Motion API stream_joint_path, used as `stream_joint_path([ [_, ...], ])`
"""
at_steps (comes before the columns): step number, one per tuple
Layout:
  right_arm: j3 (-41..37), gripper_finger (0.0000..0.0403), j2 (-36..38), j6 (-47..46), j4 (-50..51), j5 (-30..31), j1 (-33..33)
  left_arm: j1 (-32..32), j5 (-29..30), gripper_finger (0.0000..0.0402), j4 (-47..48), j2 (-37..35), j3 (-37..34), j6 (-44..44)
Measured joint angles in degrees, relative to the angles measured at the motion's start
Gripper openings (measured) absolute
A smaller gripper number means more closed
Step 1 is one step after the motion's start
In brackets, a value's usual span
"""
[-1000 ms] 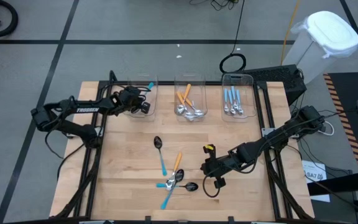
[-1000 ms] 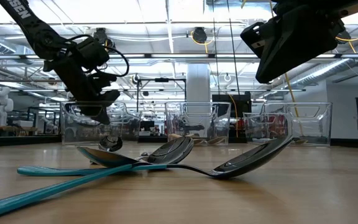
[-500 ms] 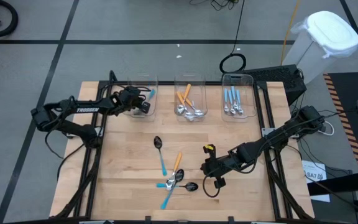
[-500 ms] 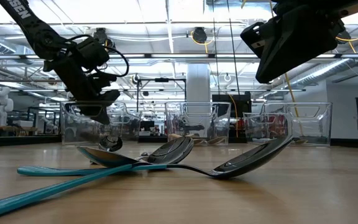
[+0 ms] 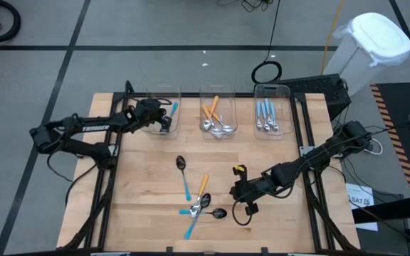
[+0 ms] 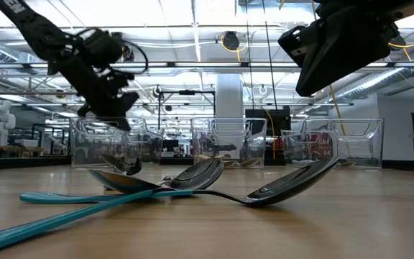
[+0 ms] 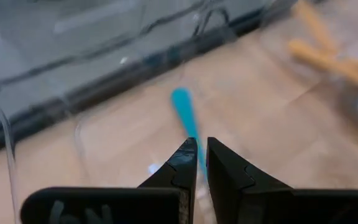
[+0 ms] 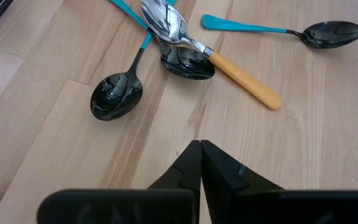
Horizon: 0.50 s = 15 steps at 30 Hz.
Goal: Sort silverware by color (type)
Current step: Put the blue spoon into the left transparent bin
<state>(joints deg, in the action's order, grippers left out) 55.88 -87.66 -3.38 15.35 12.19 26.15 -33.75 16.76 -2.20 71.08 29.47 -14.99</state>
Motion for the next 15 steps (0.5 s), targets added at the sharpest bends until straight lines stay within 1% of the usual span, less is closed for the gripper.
stream_joint_path([
  [3, 0.00, 0.0004, 0.00, -0.56, -0.02, -0.02, 0.00, 2.49, 0.69, 0.0037, 0.10, -4.26, 0.00, 0.93],
  [7, 0.00, 0.0004, 0.00, -2.70, -0.17, 0.00, 0.02, 8.28, 1.22, 0.0037, 1.70, -9.90, 0.04, 2.49],
  [11, 0.00, 0.0004, 0.00, -3.01, -0.85, 0.00, 0.02, 15.83, 1.58, 0.0037, 4.00, -14.34, 0.07, 3.58],
  [13, 0.00, 0.0004, 0.00, -3.03, -1.18, 0.00, 0.02, 20.08, 2.12, 0.0037, 4.97, -15.44, 0.07, 3.35],
  [15, -0.01, 0.0004, 0.00, -3.03, -2.13, 0.02, 0.02, 24.47, 4.09, 0.0037, 5.17, -15.57, 0.07, 3.26],
])
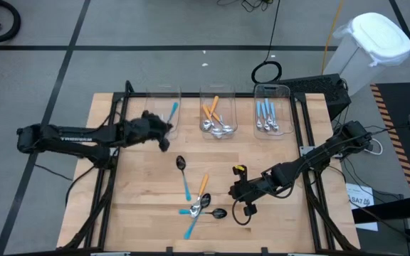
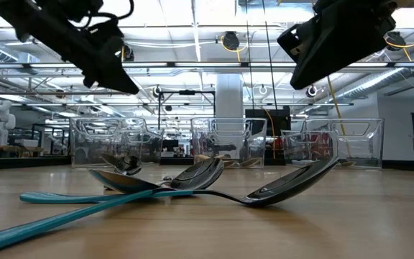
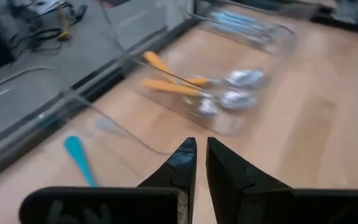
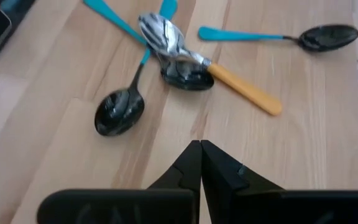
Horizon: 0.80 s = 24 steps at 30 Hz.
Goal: Sort silverware by color (type)
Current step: Put the blue spoon into the left transparent bin
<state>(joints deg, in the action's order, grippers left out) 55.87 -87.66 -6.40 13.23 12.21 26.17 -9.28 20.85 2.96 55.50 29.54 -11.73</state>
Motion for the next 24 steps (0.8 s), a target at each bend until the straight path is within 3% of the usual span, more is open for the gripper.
stream_joint_path([
  [10, -0.01, 0.0004, -0.17, -0.89, -5.44, 0.11, 0.00, 18.93, 5.76, 0.0037, 0.29, 0.46, 0.00, 3.51],
  [18, -0.02, 0.0004, -1.48, -11.49, -6.36, 5.86, 0.67, 29.56, 2.43, 0.0040, 0.32, 2.16, 0.00, 3.50],
  [24, -0.03, 0.0005, -5.94, -12.25, -12.24, 5.70, 2.93, 35.43, 0.66, 0.0094, 0.13, 7.76, 0.00, 1.05],
])
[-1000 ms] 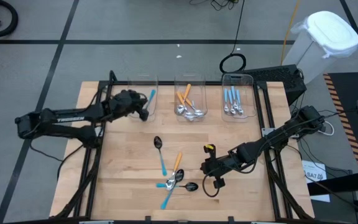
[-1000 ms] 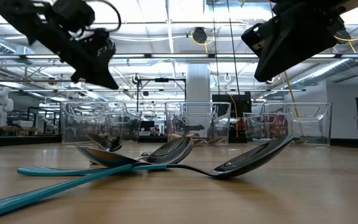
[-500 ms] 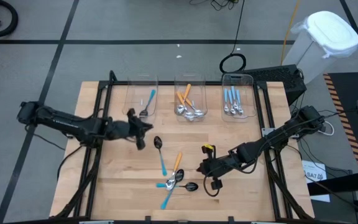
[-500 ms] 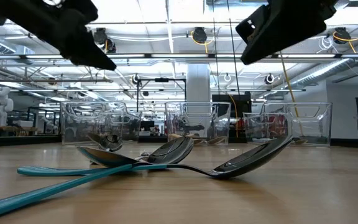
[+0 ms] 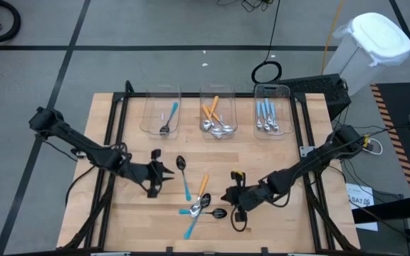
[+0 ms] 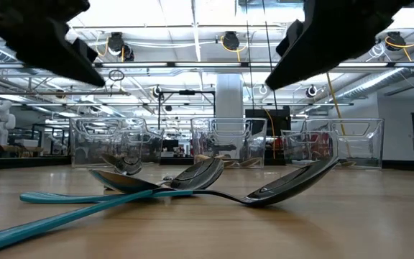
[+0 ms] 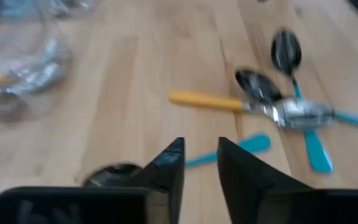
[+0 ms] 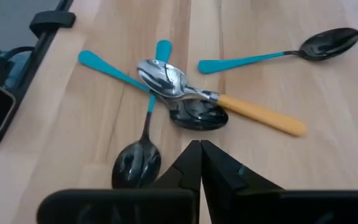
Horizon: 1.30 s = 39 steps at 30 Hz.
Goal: Sort silverware by color (type)
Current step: Put the blue spoon into the left transparent bin
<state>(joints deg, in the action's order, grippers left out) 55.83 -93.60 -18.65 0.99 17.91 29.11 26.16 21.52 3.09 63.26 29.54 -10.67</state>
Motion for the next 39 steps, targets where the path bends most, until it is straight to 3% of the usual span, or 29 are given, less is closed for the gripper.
stream_joint_path([
  [7, -0.02, 0.0005, -4.74, -3.68, -7.10, -1.64, 1.13, 1.52, -0.02, 0.0151, 3.18, 7.52, 3.58, 2.50],
  [13, -0.02, 0.0005, -8.60, -8.96, -11.45, -1.57, 2.77, 1.52, -0.81, 0.0154, 9.70, 13.13, 9.85, 10.77],
  [18, -0.02, 0.0005, -10.55, -9.58, -14.36, -1.52, 3.06, 0.81, -6.63, 0.0154, 10.76, 16.70, 12.15, 20.67],
  [31, -0.02, 0.0004, -10.61, -3.49, -14.47, -1.57, 3.24, -8.82, -14.16, 0.0154, 11.15, 20.13, 12.17, 34.27],
  [39, -0.02, 0.0004, -10.61, 2.70, -14.20, -1.55, 3.12, -11.38, -16.63, 0.0154, 12.00, 20.88, 12.44, 39.84],
])
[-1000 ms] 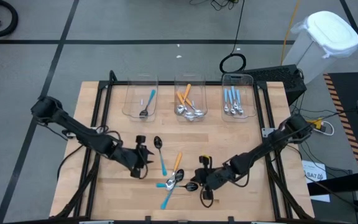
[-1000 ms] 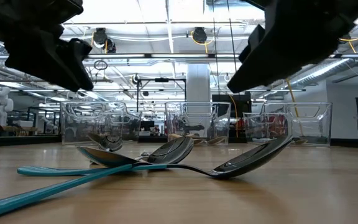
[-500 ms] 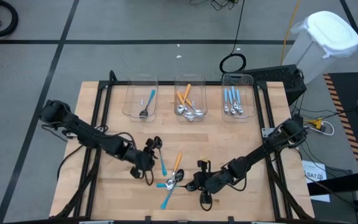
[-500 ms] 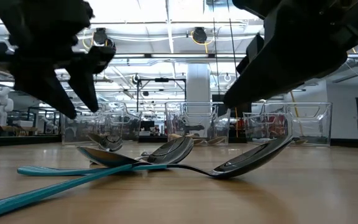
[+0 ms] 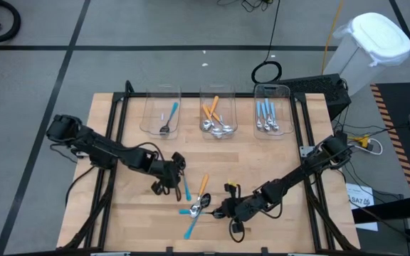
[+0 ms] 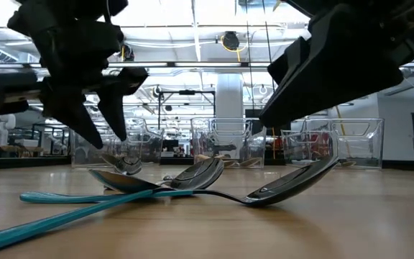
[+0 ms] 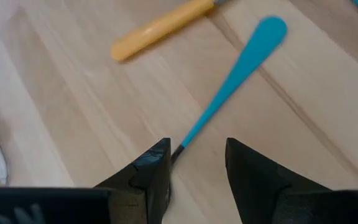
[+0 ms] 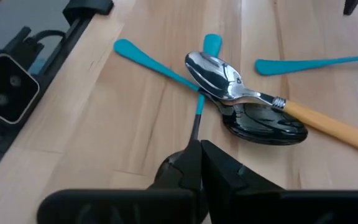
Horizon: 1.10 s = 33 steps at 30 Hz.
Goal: Sort silverware by color (type)
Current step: Put the blue spoon into the left transparent bin
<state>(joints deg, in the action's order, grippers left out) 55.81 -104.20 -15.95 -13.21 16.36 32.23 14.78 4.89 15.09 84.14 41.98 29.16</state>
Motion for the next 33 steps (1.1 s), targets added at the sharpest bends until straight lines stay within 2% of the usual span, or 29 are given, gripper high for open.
stream_joint_path([
  [6, 0.02, 0.0004, 0.00, 1.89, 1.55, 0.03, -0.18, -0.12, 0.03, 0.0154, 4.71, 4.29, 4.67, 3.53],
  [13, 0.06, 0.0004, 0.00, 1.21, 2.86, 0.02, -0.37, -0.68, 0.96, 0.0154, 13.95, 15.65, 16.08, 7.23],
  [18, 0.04, 0.0004, 0.00, -1.03, 3.74, -0.04, -0.28, -1.54, 1.34, 0.0154, 20.28, 21.52, 21.65, 8.85],
  [27, 0.04, 0.0004, 0.00, -2.00, 5.23, -0.09, -0.26, -1.96, 2.58, 0.0152, 22.28, 23.20, 22.77, 11.39],
  [33, 0.04, 0.0004, 0.00, -2.00, 4.85, -0.09, -0.26, -1.94, 1.87, 0.0104, 23.18, 23.65, 22.75, 13.48],
])
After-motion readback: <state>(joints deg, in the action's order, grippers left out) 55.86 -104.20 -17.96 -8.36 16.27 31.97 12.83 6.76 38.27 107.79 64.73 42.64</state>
